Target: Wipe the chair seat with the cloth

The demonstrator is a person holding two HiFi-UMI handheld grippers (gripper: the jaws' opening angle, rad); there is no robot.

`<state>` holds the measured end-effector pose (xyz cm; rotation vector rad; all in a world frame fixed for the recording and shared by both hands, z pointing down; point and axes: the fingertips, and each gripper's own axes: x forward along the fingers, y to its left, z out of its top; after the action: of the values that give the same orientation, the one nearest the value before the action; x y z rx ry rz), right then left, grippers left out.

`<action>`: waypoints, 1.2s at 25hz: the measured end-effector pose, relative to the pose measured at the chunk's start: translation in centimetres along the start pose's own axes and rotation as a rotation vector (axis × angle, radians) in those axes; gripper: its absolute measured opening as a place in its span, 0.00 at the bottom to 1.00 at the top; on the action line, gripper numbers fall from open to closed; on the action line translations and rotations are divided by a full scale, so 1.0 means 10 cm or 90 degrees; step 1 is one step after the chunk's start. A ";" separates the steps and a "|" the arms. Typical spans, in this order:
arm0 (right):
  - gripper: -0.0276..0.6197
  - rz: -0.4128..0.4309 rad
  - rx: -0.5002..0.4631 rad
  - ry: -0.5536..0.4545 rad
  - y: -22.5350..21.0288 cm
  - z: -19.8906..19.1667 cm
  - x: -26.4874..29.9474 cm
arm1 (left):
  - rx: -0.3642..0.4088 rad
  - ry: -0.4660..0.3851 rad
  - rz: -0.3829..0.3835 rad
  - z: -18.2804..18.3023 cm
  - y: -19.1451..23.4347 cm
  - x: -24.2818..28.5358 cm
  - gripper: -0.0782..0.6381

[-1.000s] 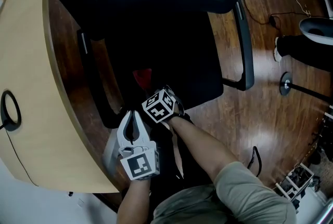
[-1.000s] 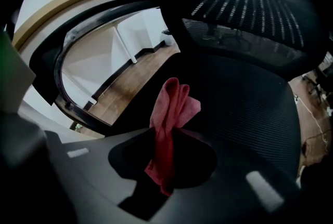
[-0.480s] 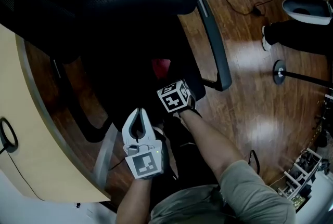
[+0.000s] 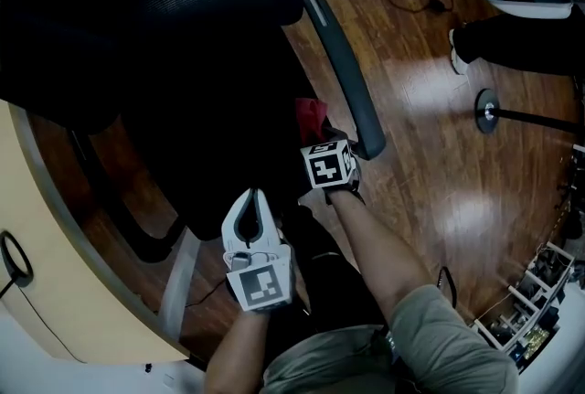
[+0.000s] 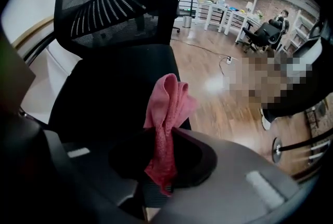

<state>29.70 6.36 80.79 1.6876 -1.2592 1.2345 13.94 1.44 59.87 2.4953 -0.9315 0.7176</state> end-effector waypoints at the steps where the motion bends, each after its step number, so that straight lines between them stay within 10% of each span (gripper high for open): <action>1: 0.16 0.000 0.002 0.000 -0.01 -0.02 0.01 | 0.002 0.002 -0.001 -0.02 -0.02 0.01 0.12; 9: 0.16 0.009 -0.031 -0.027 0.21 0.07 -0.09 | -0.014 -0.002 0.036 -0.09 0.15 -0.18 0.12; 15: 0.16 0.119 -0.157 -0.062 1.44 0.08 -0.31 | -0.042 -0.004 0.102 -0.20 0.66 -0.61 0.12; 23: 0.17 0.288 -0.369 -0.019 3.22 -0.68 -0.55 | -0.067 0.000 0.191 -0.49 1.36 -1.26 0.12; 30: 0.17 0.327 -0.425 0.050 3.72 -1.32 -0.54 | -0.087 0.006 0.223 -0.71 1.61 -1.50 0.12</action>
<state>-10.01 8.98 79.29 0.8570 -1.8633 0.9677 -9.20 1.08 59.54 2.2316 -1.3854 0.7406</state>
